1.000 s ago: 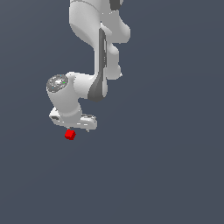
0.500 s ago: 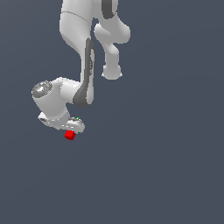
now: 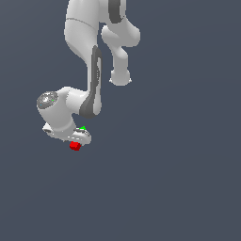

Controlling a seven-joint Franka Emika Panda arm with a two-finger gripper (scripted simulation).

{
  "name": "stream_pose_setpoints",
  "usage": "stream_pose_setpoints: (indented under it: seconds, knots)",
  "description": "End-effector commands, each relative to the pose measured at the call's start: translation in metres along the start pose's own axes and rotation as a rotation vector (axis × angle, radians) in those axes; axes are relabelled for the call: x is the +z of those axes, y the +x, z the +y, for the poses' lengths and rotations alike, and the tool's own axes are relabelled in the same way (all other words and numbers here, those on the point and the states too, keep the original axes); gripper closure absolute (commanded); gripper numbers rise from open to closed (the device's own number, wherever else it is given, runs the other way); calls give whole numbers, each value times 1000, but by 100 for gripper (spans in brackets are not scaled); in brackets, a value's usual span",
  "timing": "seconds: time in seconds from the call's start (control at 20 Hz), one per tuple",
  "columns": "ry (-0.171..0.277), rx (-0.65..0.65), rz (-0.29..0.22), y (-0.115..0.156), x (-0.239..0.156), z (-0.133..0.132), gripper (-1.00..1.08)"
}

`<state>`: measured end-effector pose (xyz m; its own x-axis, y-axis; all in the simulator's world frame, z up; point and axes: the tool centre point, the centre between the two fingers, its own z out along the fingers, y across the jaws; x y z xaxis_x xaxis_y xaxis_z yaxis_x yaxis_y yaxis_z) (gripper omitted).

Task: Stack the red cube on top of the green cube.

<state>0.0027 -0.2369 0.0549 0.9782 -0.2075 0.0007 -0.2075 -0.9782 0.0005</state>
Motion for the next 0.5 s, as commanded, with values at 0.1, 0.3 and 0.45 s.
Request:
stream_pose_setpoints:
  seconds: [0.1,0.3,0.45]
  knots:
    - [0,0,-1,-1,23,0,-92]
    - [1,0,-1,0,34,0,-92]
    - [1,0,-1,1,35,1,-92]
